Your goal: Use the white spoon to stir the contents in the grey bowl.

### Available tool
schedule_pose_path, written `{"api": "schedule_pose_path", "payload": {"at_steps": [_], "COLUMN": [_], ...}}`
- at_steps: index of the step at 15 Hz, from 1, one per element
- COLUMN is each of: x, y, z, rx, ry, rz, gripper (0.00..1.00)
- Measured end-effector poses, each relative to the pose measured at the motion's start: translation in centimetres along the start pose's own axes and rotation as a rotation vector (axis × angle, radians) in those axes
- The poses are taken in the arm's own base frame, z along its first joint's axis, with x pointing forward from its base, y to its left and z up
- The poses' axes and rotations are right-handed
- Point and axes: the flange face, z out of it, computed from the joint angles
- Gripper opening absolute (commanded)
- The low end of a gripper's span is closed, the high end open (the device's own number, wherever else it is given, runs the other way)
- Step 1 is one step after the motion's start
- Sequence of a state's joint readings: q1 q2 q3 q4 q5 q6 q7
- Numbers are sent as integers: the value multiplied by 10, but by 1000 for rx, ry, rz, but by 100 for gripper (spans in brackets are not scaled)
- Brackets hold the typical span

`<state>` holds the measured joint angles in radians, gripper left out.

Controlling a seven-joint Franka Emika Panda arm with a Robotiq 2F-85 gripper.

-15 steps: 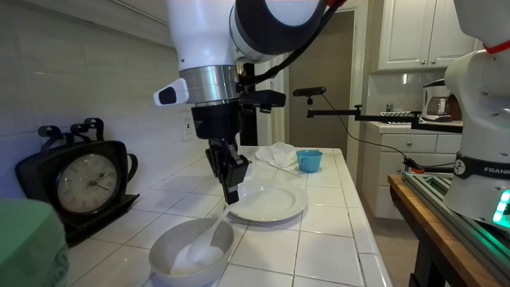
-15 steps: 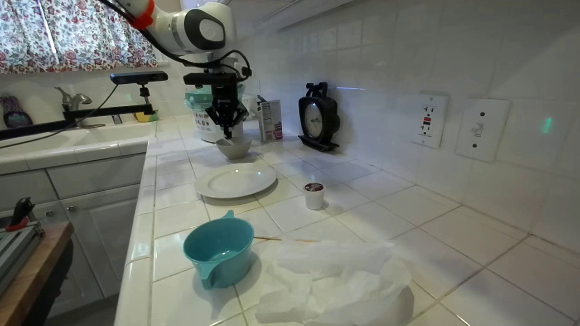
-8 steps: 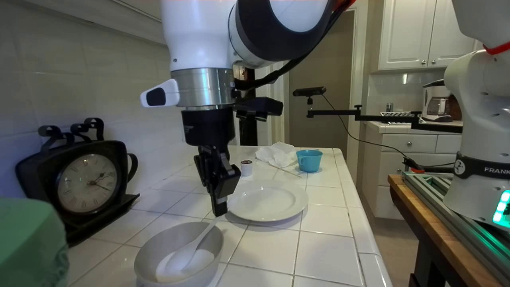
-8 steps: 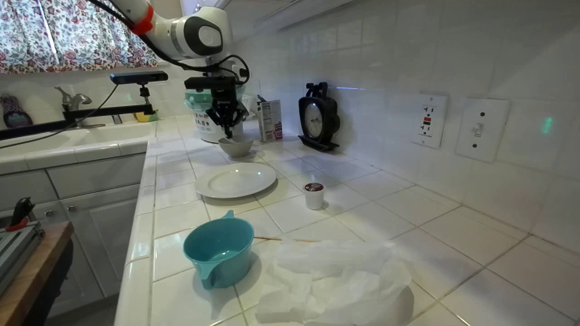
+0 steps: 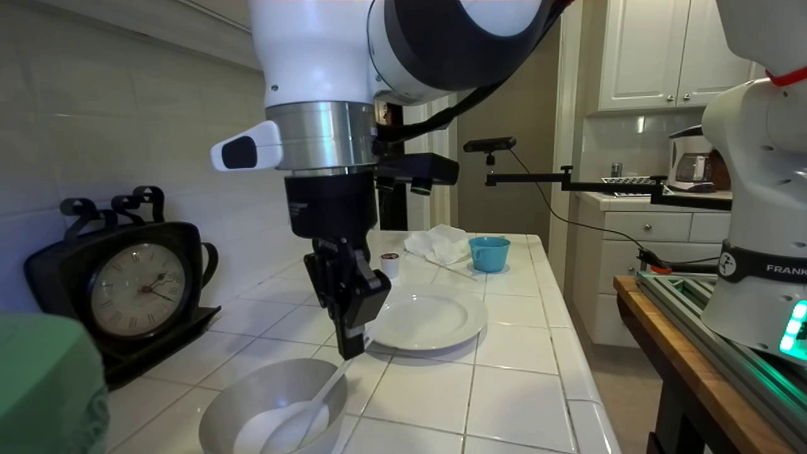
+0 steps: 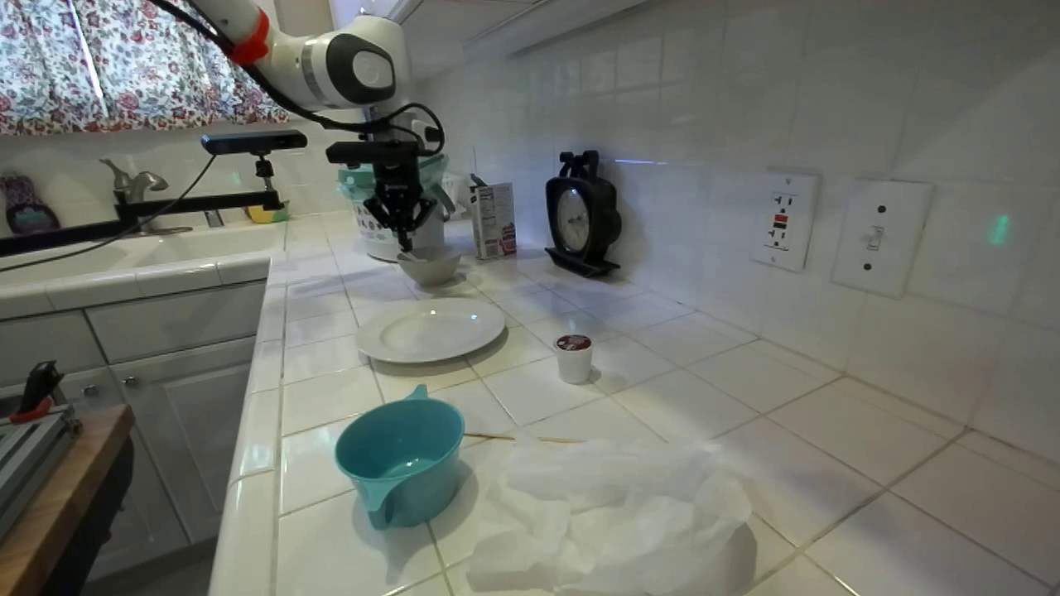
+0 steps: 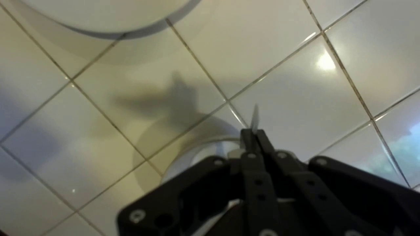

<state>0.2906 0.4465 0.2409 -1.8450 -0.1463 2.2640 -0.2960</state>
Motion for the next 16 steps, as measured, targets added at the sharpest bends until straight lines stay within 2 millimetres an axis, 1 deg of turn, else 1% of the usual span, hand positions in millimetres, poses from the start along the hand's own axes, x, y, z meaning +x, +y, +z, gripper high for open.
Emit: {"api": "schedule_pose_path", "payload": {"at_steps": [3, 6, 8, 13, 16], "x": [-11, -22, -25, -27, -35], "y": [7, 23, 30, 34, 47], "z": [-1, -3, -5, -6, -6], "rx": [-1, -10, -15, 39, 108], "ry": [-15, -18, -13, 5, 22], "rz": [15, 45, 60, 124, 205], "gripper": [1, 1, 1, 1, 1]}}
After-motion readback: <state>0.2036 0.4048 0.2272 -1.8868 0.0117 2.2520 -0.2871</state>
